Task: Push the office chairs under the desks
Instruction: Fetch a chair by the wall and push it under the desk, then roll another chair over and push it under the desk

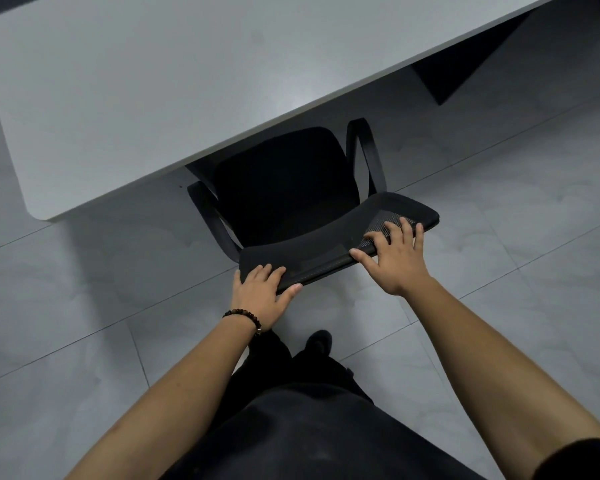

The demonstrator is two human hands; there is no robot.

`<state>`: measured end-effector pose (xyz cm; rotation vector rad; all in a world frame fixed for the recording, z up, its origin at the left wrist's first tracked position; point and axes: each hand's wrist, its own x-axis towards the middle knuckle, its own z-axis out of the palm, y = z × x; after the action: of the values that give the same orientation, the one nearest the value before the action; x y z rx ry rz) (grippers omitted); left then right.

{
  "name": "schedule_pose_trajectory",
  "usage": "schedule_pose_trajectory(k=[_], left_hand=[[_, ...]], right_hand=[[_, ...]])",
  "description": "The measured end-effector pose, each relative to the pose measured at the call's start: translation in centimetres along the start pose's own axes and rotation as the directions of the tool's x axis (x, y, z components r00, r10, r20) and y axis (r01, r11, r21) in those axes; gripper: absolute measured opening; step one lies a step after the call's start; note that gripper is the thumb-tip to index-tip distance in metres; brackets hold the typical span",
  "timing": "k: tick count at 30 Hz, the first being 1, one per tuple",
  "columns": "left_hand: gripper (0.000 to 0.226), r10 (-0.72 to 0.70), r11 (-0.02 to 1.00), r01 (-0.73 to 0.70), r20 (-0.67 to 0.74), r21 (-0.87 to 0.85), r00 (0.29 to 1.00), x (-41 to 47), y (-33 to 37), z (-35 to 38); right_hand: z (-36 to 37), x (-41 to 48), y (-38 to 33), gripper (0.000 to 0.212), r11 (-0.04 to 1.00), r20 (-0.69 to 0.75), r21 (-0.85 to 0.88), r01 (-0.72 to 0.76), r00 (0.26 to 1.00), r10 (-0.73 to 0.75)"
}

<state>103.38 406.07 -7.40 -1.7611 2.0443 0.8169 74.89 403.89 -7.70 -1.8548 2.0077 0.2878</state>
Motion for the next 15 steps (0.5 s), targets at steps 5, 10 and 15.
schedule_pose_trajectory(k=[5, 10, 15], left_hand=[[0.059, 0.025, 0.982, -0.059, -0.186, -0.179, 0.982, -1.4, -0.2, -0.5], [0.049, -0.042, 0.934, -0.071, -0.305, -0.351, 0.951, -5.3, -2.2, -1.9], [0.049, -0.072, 0.805, -0.129, -0.311, -0.579, 0.948, -9.8, -4.6, -5.4]], right_hand=[[-0.1, -1.1, -1.3, 0.069, 0.991, -0.134, 0.132, -0.031, 0.99, 0.048], [0.2, -5.7, -4.5, 0.059, 0.83, -0.158, 0.556, -0.046, 0.975, 0.159], [-0.2, -12.4, -9.3, 0.059, 0.589, -0.146, 0.804, -0.082, 0.933, 0.328]])
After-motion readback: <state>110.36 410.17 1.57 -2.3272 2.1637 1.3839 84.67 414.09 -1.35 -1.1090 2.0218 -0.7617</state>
